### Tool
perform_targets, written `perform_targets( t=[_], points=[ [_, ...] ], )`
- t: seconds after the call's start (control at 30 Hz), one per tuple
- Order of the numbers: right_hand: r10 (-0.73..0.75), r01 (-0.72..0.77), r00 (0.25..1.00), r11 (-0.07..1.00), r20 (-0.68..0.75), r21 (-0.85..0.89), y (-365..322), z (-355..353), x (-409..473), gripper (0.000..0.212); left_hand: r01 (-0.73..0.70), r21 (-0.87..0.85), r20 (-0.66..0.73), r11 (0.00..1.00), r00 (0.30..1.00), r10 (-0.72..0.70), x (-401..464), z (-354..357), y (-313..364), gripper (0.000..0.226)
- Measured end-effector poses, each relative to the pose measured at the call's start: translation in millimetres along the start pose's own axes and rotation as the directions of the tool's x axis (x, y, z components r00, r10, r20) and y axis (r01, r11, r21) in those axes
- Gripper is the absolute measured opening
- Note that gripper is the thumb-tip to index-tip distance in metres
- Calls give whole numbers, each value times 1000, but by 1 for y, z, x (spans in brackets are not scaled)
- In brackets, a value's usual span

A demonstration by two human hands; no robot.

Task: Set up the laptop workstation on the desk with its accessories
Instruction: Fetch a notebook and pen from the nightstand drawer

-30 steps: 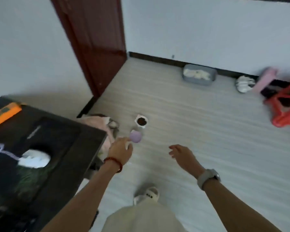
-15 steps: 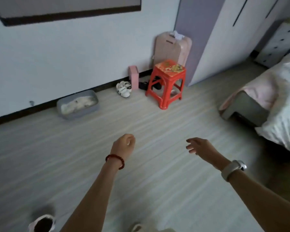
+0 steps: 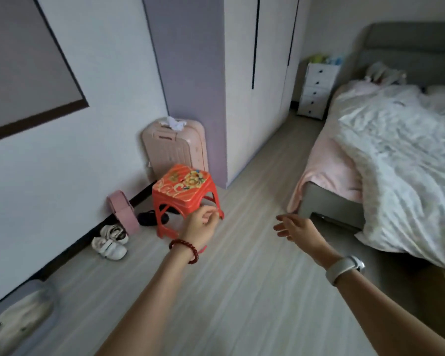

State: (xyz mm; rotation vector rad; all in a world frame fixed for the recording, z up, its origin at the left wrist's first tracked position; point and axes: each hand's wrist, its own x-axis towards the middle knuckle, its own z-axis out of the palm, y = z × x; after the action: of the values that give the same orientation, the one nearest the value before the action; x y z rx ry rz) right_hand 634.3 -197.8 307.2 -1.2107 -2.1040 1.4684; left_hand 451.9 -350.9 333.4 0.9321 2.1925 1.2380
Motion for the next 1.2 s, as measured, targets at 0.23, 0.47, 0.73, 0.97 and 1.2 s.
perform_targets(
  t=[0.23, 0.47, 0.73, 0.97, 1.2],
  points=[
    [-23, 25, 999, 997, -33, 75, -56, -35, 188, 28, -54, -10, -57, 999, 997, 53, 190, 1, 32, 16],
    [-12, 28, 993, 991, -120, 131, -82, -56, 399, 28, -71, -110, -11, 991, 997, 70, 423, 33, 42, 11],
    [102, -44, 950, 980, -294, 195, -111, -157, 599, 30, -112, -157, 230, 981, 962, 147, 683, 115, 134, 11],
    [220, -123, 883, 961, -415, 248, -67, -270, 751, 31, -142, -122, 400, 982, 899, 179, 849, 260, 189, 16],
    [304, -176, 851, 933, -428, 313, -19, -406, 936, 30, -90, -119, 411, 989, 902, 132, 1027, 392, 265, 10]
  ],
)
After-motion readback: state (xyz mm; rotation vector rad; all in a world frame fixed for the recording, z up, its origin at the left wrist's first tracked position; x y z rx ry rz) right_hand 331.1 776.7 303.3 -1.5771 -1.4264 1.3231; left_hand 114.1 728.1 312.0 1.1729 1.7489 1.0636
